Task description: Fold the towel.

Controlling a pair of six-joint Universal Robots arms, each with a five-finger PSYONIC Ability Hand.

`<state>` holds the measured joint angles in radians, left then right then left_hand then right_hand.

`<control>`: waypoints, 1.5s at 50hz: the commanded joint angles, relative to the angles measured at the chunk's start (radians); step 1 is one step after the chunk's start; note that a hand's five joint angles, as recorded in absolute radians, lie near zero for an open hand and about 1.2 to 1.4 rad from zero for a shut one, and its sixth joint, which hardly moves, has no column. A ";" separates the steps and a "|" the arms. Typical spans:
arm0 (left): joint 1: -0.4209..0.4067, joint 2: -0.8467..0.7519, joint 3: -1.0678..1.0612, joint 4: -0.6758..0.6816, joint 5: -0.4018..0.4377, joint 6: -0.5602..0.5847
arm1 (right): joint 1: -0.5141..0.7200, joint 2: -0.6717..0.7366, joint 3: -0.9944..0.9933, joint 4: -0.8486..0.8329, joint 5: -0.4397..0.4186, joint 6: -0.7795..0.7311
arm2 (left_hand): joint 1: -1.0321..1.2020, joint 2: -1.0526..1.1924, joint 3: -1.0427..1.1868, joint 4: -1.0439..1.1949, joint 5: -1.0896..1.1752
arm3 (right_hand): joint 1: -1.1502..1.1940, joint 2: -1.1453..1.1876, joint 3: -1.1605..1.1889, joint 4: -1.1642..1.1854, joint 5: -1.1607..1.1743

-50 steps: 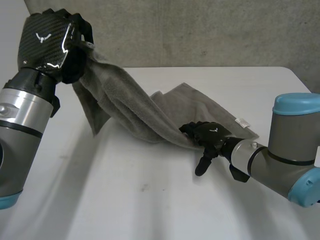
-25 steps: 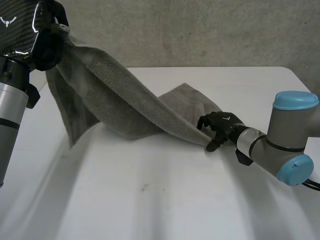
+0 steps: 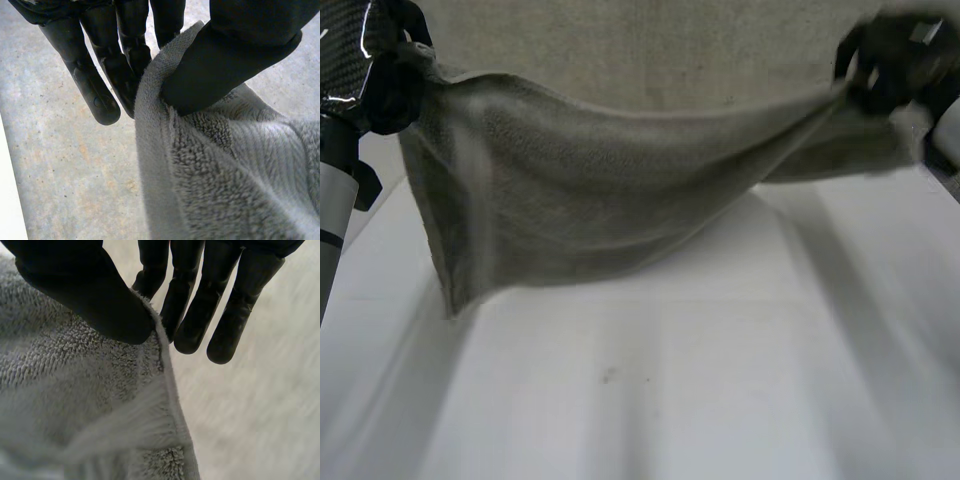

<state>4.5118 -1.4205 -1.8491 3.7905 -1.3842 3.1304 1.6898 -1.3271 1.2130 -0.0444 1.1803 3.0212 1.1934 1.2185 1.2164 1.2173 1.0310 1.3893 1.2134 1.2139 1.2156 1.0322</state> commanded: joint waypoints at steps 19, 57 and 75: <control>-0.006 -0.381 0.175 -0.234 0.059 0.031 | 0.024 0.247 -0.170 0.597 0.130 -0.630 | 0.203 0.178 0.180 0.179 0.191 | 0.007 0.183 0.182 0.181 0.190; 0.073 -0.485 0.302 -0.203 0.129 -0.078 | 0.053 0.173 0.034 0.291 -0.025 -0.592 | 0.203 0.178 0.180 0.179 0.191 | 0.007 0.183 0.182 0.181 0.190; 0.156 -0.345 -0.035 -0.049 0.198 -0.076 | -0.001 0.246 0.316 0.045 -0.038 -0.280 | 0.203 0.178 0.180 0.179 0.191 | 0.007 0.183 0.182 0.181 0.190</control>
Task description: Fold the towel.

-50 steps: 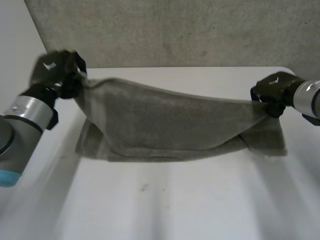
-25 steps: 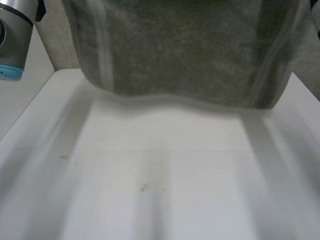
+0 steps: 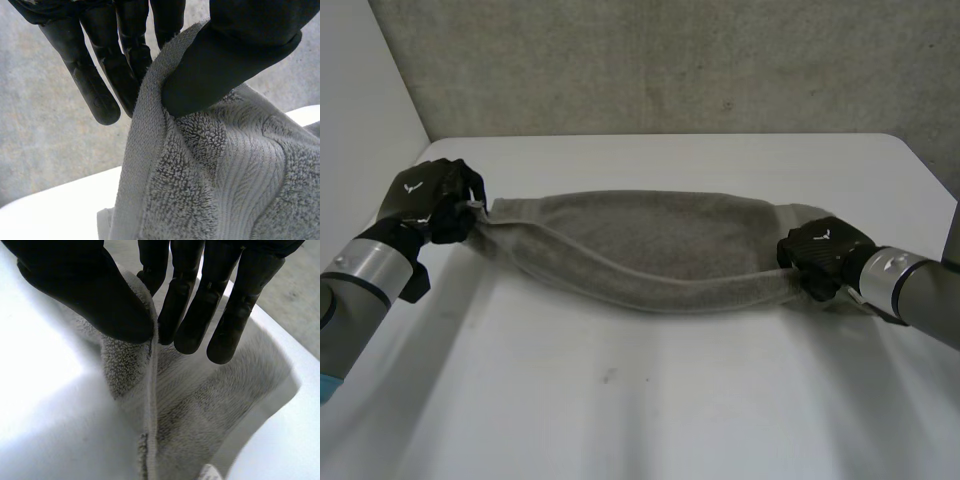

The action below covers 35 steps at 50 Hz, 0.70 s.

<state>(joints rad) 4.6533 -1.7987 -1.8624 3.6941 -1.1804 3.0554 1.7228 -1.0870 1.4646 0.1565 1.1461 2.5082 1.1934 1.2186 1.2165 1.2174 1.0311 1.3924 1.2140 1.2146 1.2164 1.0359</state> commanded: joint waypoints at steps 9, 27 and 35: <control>0.015 0.047 -0.020 0.049 -0.007 -0.012 | -0.060 0.030 0.100 -0.173 0.000 0.285 | 0.203 0.178 0.180 0.179 0.191 | -0.494 -0.316 -0.316 -0.318 -0.312; 0.019 0.045 -0.015 0.049 -0.008 -0.014 | -0.178 0.029 0.092 -0.078 0.014 0.285 | 0.203 0.178 0.180 0.179 0.191 | -0.609 -0.430 -0.431 -0.433 -0.427; 0.018 0.045 -0.018 0.049 -0.008 -0.012 | -0.184 0.035 0.106 -0.075 0.009 0.284 | 0.203 0.178 0.180 0.179 0.191 | -0.556 -0.378 -0.378 -0.380 -0.374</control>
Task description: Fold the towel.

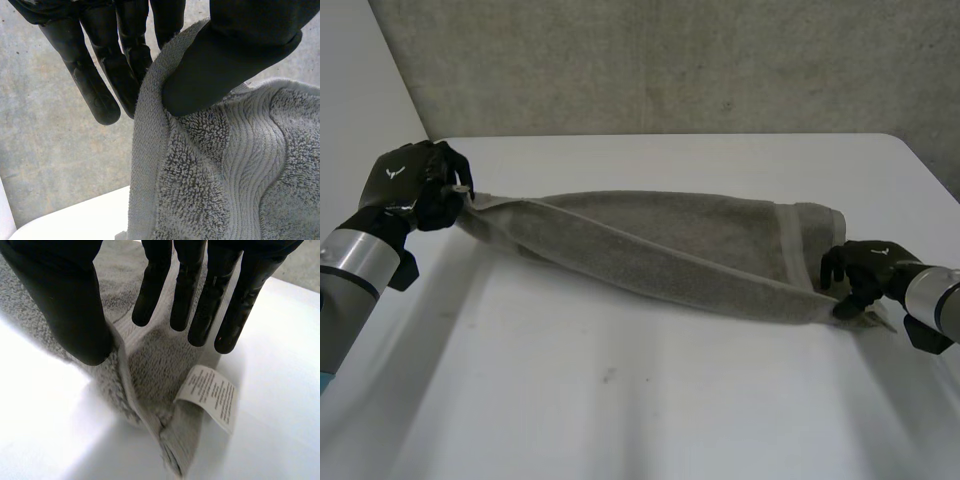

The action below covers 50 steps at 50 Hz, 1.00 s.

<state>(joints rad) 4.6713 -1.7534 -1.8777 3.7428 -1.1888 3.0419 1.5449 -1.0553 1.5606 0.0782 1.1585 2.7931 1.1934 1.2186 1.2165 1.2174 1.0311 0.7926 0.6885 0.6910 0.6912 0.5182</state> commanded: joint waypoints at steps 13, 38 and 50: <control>-0.002 0.000 -0.008 -0.001 -0.003 0.006 | -0.008 0.000 0.038 0.008 -0.011 -0.021 | 0.203 0.178 0.180 0.179 0.191 | 0.120 0.224 0.222 0.222 0.220; -0.016 0.368 0.127 -0.285 0.005 0.005 | -0.031 -0.425 -0.379 0.302 -0.114 -0.075 | 0.203 0.178 0.180 0.179 0.191 | 0.604 0.708 0.705 0.705 0.704; -0.019 0.356 0.365 -0.650 -0.009 0.000 | -0.003 -0.407 -0.557 0.606 -0.070 -0.348 | 0.203 0.178 0.180 0.179 0.191 | 0.604 0.708 0.705 0.705 0.704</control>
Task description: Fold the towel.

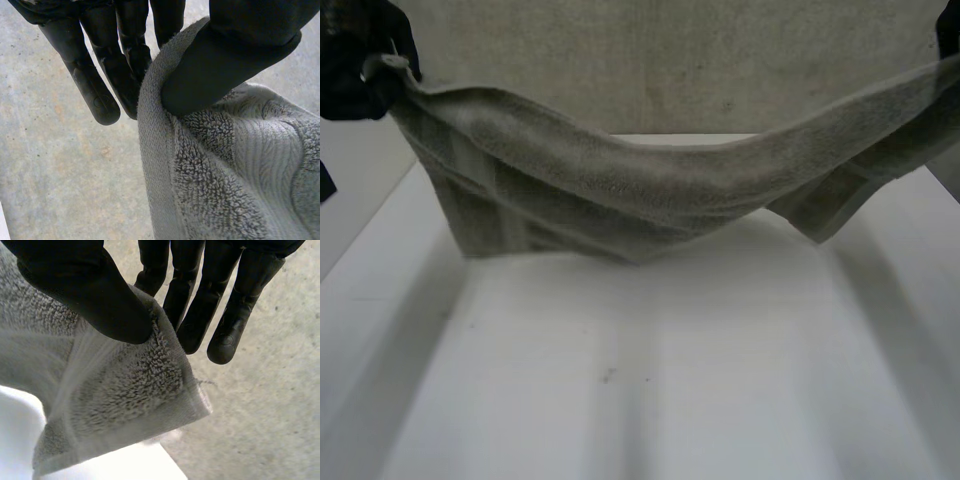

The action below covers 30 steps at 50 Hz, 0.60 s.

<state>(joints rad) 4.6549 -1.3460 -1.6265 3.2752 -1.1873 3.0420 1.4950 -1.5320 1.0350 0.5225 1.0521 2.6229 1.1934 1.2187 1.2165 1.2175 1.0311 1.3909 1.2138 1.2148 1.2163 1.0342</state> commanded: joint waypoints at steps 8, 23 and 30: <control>-0.005 -0.320 0.157 -0.216 -0.023 0.012 | 0.180 0.284 0.000 0.176 0.248 -0.308 | 0.203 0.178 0.180 0.179 0.191 | 0.005 0.182 0.181 0.180 0.188; -0.136 -0.731 0.698 -0.129 -0.101 0.136 | 0.278 0.547 -0.225 -0.372 0.336 -0.172 | 0.203 0.178 0.180 0.179 0.191 | 0.005 0.182 0.181 0.180 0.188; -0.188 -0.671 0.868 0.143 -0.146 0.124 | 0.291 0.370 -0.218 -0.858 0.350 -0.029 | 0.203 0.178 0.180 0.179 0.191 | 0.005 0.182 0.181 0.180 0.188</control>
<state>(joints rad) 4.5090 -2.0812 -0.9270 3.1729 -1.2942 3.1758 1.7756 -1.0124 0.8078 0.0540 1.3914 2.4754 1.1935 1.2188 1.2170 1.2175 1.0311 1.3927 1.2140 1.2148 1.2165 1.0349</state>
